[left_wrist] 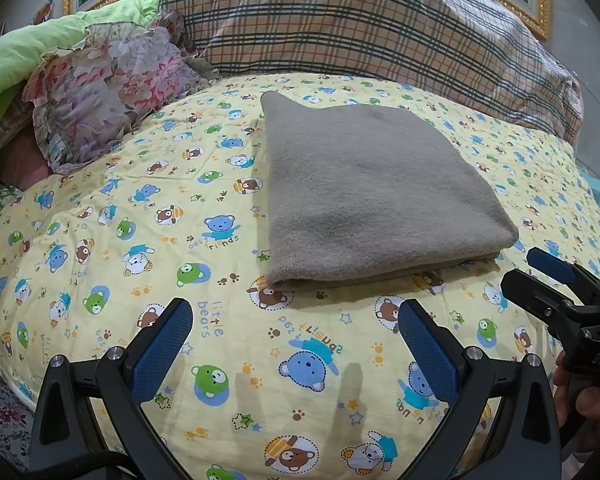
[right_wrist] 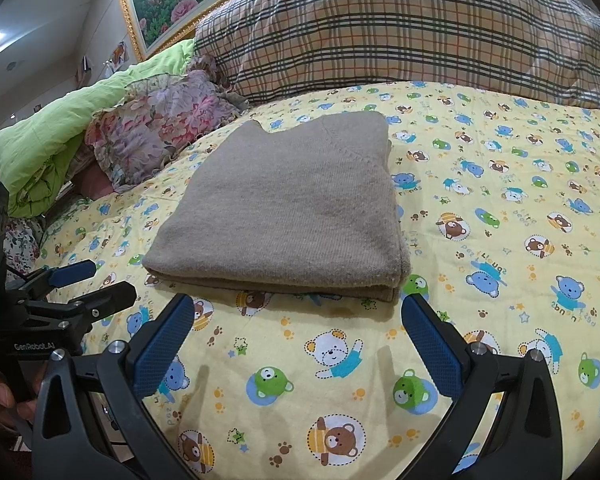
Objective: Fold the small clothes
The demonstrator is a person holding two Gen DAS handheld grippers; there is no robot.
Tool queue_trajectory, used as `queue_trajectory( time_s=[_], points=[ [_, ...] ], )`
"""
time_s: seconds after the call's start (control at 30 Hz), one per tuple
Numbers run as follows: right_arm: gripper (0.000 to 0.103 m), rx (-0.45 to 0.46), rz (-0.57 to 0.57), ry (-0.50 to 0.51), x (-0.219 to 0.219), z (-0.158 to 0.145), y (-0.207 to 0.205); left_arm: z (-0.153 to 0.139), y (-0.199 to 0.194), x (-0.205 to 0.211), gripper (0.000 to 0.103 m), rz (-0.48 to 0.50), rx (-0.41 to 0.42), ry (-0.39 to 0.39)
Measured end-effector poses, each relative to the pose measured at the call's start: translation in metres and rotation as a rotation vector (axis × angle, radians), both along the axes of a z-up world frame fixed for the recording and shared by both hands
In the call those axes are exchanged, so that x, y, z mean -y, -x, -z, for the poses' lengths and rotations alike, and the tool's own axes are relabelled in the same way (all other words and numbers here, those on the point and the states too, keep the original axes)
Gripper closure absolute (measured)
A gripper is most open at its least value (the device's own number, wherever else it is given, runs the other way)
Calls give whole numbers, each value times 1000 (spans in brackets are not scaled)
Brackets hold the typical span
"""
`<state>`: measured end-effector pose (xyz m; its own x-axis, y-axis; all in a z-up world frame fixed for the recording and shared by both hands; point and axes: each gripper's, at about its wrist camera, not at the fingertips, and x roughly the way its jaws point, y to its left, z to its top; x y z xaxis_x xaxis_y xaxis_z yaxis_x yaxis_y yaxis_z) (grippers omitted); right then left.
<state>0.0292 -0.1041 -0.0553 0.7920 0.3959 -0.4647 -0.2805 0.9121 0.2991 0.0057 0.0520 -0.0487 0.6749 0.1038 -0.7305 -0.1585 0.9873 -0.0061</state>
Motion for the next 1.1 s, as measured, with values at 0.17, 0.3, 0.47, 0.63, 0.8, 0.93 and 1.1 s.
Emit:
queue_trajectory(
  time_s=[0.17,0.3,0.47,0.63,0.8,0.93,1.1],
  points=[
    [0,2,-3,2,2,-1,-1,-1,0,0,0,0,3,0],
    [0,2,-1,1,1,0,-1,-2,0,-1,0,-2,4,1],
    [0,1,-1,0,1,0,-1,-1,-1,-2,0,-2,-3,3],
    [0,1,-2,0,2,0,-1,0,-1,-2,0,-5,-5,4],
    [0,-1,-2,-1,1,0,-1,0,0,-2,0,-4,-6,5],
    [0,-2,-2,-2,0,0,-1,1,-1,-2,0,-4,-9,5],
    [0,-2,-3,-3,0,0,-1,1,-1,-2,0,-4,-8,5]
  ],
)
